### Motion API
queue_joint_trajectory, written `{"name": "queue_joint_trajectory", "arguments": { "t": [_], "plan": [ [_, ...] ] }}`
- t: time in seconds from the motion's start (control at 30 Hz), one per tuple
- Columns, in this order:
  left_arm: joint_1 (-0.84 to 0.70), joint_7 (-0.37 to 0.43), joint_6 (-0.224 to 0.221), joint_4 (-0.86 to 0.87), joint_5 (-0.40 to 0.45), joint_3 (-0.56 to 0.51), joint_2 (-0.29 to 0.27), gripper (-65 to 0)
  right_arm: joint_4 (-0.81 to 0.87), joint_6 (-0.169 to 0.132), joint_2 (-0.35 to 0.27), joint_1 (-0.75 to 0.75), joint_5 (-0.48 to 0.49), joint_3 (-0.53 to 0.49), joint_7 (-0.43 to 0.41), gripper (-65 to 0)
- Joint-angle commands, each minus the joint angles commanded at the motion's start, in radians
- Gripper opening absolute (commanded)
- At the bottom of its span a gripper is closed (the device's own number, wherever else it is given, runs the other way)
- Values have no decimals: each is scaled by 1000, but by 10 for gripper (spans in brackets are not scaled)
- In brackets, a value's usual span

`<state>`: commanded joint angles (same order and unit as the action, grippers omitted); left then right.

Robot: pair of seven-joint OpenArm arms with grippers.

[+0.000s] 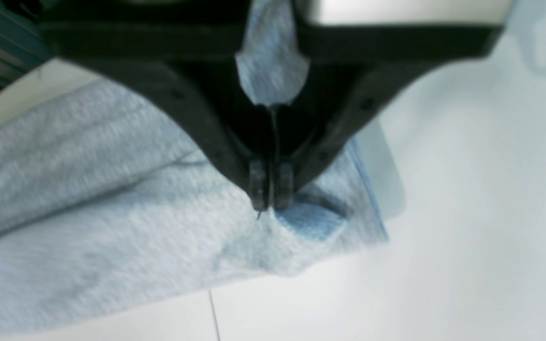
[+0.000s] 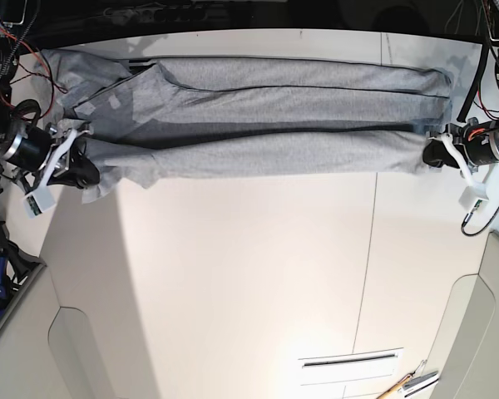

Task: Fold the T-shirt properly
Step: 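Lay the folded edge down onto the shirt with both grippers, then release the left gripper and regrasp the strip end with the right gripper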

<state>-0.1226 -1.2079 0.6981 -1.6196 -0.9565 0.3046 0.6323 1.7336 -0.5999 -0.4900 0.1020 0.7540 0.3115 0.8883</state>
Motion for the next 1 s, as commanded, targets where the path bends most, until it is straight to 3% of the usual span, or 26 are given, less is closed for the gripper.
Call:
{"name": "queue_joint_trajectory", "arguments": {
  "t": [0.17, 0.5, 0.57, 0.6, 0.67, 0.7, 0.8, 0.93, 1.0],
  "plan": [
    [-8, -58, 0, -48, -58, 32, 0, -650, 40, 1, 0, 87, 35, 95, 9, -650],
    [-146, -22, 0, -116, -79, 142, -1, -646, 56, 2, 15, 200, 25, 121, 19, -650],
    [-149, -23, 0, -116, -79, 142, -1, -533, 53, 2, 39, 204, 19, 121, 35, -650],
    [-149, -23, 0, -116, -78, 142, -3, -469, 53, 2, 49, 208, 12, 121, 33, -589],
    [-149, -11, -15, -116, -78, 142, -4, -367, 53, 2, 64, 214, 13, 121, 34, -407],
    [-150, 5, -47, -116, -77, 142, -3, -354, 54, 3, 67, 215, 13, 121, 33, -377],
    [-150, 6, -80, -116, -53, 142, -4, -353, 57, 13, 67, 214, 27, 132, 32, -376],
    [-153, 6, -86, -116, -52, 142, -19, -353, 86, 13, 79, 209, 62, 220, 33, -376],
    [-168, 7, -89, -116, -51, 142, -34, -315, 111, 12, 101, 209, 81, 282, 33, -377]
  ]
}}
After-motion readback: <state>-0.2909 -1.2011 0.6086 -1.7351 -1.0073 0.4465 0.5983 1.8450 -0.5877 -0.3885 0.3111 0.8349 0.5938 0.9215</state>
